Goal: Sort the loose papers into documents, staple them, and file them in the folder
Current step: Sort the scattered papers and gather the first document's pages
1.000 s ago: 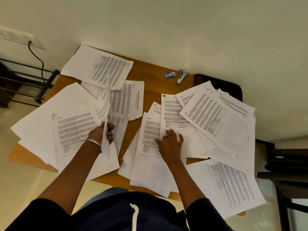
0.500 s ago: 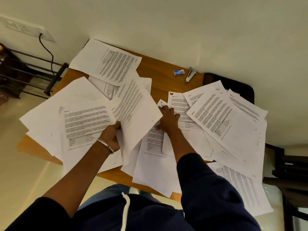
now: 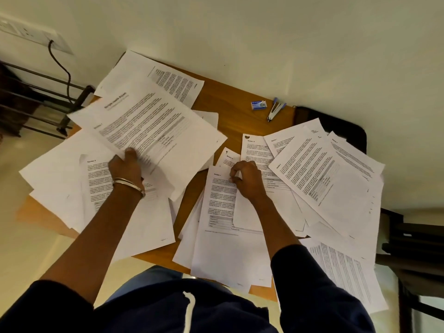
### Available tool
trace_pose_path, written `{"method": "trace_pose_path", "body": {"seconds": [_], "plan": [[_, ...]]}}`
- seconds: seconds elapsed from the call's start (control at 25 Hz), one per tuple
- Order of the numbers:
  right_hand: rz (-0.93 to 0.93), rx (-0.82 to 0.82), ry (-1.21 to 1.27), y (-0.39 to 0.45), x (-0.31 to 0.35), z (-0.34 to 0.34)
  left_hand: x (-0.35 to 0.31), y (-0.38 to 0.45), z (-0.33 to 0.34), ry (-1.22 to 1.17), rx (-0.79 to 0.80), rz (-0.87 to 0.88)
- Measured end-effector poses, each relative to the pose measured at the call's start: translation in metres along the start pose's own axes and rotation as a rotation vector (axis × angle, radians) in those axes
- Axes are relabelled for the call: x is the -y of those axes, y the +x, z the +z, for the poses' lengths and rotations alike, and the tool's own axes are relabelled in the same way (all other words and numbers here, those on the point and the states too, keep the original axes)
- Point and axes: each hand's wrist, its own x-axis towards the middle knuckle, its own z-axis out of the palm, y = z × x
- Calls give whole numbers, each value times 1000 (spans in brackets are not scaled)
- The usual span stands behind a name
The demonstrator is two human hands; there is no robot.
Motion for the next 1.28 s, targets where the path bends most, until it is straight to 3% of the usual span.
{"method": "trace_pose_path", "body": {"seconds": [0.08, 0.28, 0.4, 0.52, 0.72, 1.08, 1.28], "plan": [[7, 64, 40, -5, 5, 5, -18, -8, 0, 167, 0, 263], [-18, 185, -424, 12, 26, 14, -52, -43, 11, 521, 50, 695], [16, 209, -395, 24, 23, 10, -64, -48, 13, 758, 170, 829], [-47, 70, -187, 21, 15, 2, -61, -46, 13, 925, 178, 989], [-73, -280, 296, -26, -20, -4, -46, -36, 18, 805, 124, 945], [3, -180, 475, -21, -8, -25, -46, -43, 20, 754, 105, 894], [23, -61, 408, -7, 2, -28, -47, -45, 12, 705, 76, 838]]}}
